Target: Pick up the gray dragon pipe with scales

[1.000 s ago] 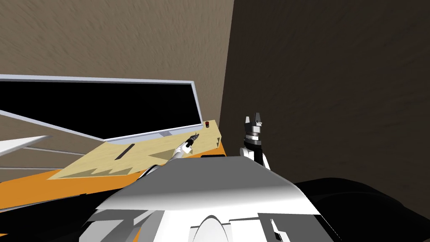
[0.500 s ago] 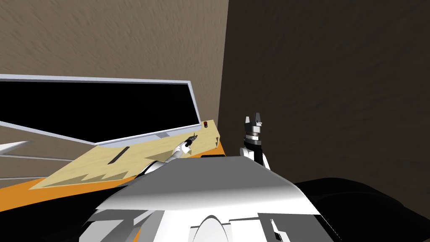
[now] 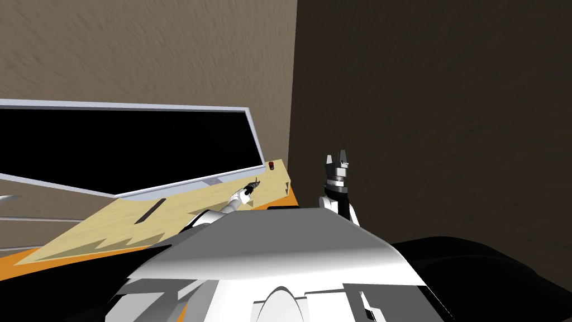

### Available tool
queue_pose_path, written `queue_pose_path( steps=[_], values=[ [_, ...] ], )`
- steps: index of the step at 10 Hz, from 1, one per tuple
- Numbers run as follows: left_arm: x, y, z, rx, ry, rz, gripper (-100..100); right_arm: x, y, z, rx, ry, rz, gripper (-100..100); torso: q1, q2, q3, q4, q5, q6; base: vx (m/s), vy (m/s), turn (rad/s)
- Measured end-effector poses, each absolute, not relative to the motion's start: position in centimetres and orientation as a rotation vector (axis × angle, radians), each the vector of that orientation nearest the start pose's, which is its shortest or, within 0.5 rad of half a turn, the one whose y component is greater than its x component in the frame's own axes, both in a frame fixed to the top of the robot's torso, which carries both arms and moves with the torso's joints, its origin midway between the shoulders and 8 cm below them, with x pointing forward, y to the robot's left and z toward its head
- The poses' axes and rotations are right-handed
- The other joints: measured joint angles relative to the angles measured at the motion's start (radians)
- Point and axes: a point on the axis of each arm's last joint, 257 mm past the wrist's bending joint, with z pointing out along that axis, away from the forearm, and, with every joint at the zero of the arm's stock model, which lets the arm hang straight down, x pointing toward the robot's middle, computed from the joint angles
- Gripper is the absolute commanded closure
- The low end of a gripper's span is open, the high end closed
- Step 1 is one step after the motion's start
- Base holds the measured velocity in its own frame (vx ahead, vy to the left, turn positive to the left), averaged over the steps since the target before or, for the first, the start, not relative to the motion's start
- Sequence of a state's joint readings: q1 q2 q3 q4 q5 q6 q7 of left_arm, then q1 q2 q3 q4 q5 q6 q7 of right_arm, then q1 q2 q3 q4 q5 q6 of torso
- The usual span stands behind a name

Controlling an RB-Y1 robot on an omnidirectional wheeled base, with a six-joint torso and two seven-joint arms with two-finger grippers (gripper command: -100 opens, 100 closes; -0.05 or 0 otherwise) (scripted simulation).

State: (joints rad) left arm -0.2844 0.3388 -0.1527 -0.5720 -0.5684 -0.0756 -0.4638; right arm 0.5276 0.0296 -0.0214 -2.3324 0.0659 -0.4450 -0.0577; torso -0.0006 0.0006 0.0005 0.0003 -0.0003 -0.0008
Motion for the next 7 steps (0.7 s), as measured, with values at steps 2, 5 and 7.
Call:
queue_pose_path(
  steps=[2, 5, 7],
  values=[
    [47.6, 37.9, -51.1, -0.231, 2.228, 0.019, -100, 34.0, -28.5, 2.9, 0.681, 0.627, 1.273, 0, 0.001, 0.001, 0.0, 0.0, 0.0, 0.001, -0.026, 0.01, -0.334],
    [46.4, 39.9, -51.4, -0.26, 2.231, 0.048, -100, 34.1, -28.3, 3.0, 0.678, 0.626, 1.28, 0, -0.009, 0.006, 0.004, 0.001, -0.003, 0.006, -0.018, 0.01, -0.038],
    [45.9, 41.7, -51.4, -0.308, 2.223, 0.065, -100, 34.1, -28.3, 3.0, 0.677, 0.626, 1.281, 0, -0.011, 0.006, 0.004, 0.001, -0.004, 0.007, -0.029, 0.0, -0.328]
  ],
)
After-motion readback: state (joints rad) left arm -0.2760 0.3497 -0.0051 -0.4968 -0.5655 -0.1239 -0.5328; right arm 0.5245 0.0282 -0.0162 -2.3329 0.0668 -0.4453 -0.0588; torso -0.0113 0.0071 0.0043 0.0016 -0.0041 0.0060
